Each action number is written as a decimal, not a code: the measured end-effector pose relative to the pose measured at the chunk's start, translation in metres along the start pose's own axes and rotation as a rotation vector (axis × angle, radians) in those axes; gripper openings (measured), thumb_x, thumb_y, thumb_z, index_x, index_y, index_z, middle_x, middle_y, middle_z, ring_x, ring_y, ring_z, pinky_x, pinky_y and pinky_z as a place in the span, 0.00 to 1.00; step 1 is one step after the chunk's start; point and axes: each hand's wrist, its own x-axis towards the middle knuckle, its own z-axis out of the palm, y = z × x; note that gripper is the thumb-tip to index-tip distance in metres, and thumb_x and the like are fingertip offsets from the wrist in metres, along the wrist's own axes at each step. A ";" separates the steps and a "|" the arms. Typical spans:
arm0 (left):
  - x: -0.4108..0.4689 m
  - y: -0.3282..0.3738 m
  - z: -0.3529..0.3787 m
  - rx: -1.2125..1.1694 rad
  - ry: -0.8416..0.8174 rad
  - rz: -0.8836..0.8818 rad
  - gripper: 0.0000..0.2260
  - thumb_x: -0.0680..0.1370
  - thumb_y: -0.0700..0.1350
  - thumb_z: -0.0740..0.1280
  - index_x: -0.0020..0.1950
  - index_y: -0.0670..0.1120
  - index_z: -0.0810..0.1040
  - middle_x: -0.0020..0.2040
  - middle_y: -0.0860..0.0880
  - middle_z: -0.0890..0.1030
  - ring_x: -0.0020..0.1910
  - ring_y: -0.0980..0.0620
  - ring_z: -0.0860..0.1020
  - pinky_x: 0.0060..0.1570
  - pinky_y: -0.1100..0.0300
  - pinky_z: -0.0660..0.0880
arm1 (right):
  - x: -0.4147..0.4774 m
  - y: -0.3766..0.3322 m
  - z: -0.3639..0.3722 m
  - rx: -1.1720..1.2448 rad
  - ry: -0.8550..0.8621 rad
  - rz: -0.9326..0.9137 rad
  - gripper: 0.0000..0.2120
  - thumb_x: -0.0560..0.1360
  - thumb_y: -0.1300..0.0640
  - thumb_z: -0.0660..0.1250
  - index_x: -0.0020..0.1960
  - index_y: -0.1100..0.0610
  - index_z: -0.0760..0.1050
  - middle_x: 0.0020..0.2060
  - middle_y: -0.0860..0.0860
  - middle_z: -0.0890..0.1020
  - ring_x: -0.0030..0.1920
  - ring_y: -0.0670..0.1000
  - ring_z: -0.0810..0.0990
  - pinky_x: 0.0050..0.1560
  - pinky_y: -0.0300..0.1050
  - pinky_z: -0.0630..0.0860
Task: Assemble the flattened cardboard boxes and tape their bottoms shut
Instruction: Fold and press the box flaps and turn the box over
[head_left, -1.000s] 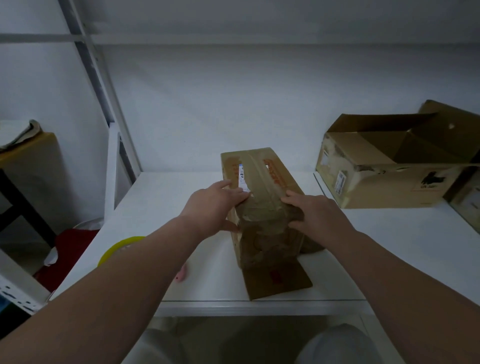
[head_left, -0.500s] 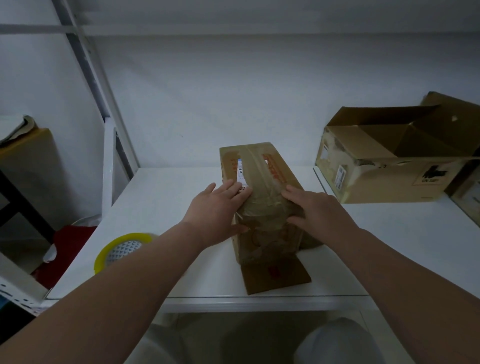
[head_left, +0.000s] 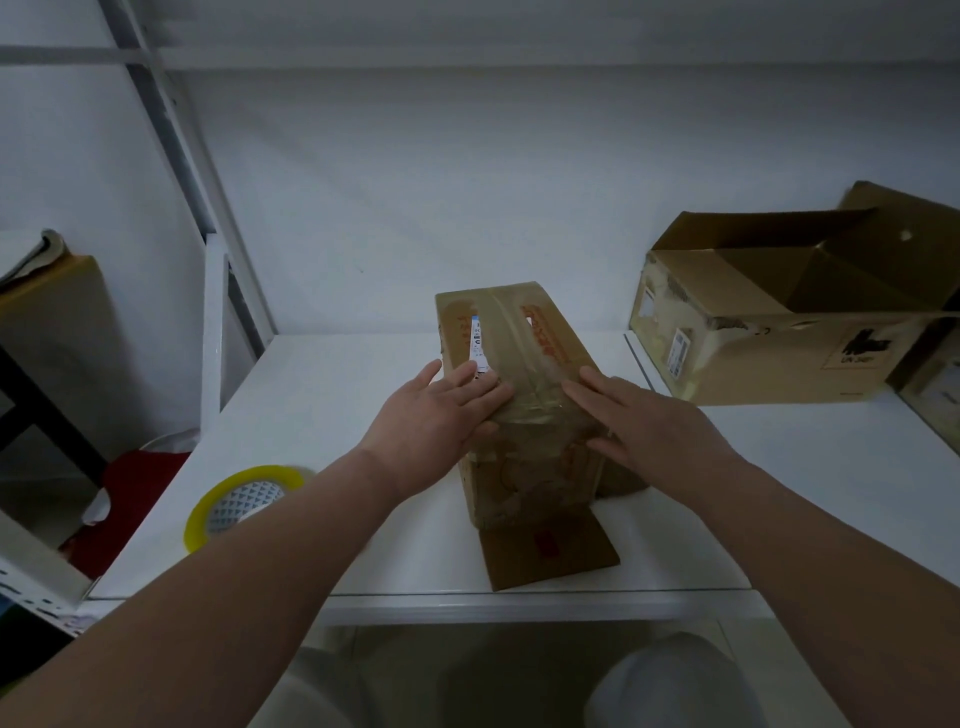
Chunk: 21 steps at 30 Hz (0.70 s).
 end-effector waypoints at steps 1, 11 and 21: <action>0.000 -0.001 0.000 0.012 -0.032 -0.013 0.22 0.83 0.54 0.47 0.78 0.55 0.53 0.77 0.54 0.59 0.77 0.51 0.54 0.74 0.52 0.50 | -0.001 0.003 -0.001 -0.040 -0.008 -0.006 0.32 0.69 0.49 0.75 0.70 0.54 0.69 0.67 0.54 0.74 0.57 0.55 0.81 0.38 0.52 0.83; 0.007 -0.001 -0.020 -0.509 -0.069 -0.134 0.22 0.81 0.59 0.50 0.58 0.48 0.77 0.61 0.48 0.75 0.63 0.48 0.70 0.63 0.48 0.69 | -0.011 0.002 -0.002 -0.151 -0.116 0.085 0.36 0.74 0.31 0.51 0.74 0.52 0.62 0.72 0.53 0.68 0.67 0.55 0.73 0.55 0.50 0.78; 0.051 0.026 -0.012 -0.305 -0.196 -0.189 0.25 0.80 0.63 0.51 0.76 0.58 0.60 0.76 0.52 0.60 0.76 0.48 0.55 0.72 0.39 0.50 | 0.016 -0.015 -0.030 0.334 0.038 0.406 0.28 0.77 0.34 0.50 0.64 0.49 0.77 0.69 0.50 0.72 0.70 0.54 0.69 0.66 0.55 0.68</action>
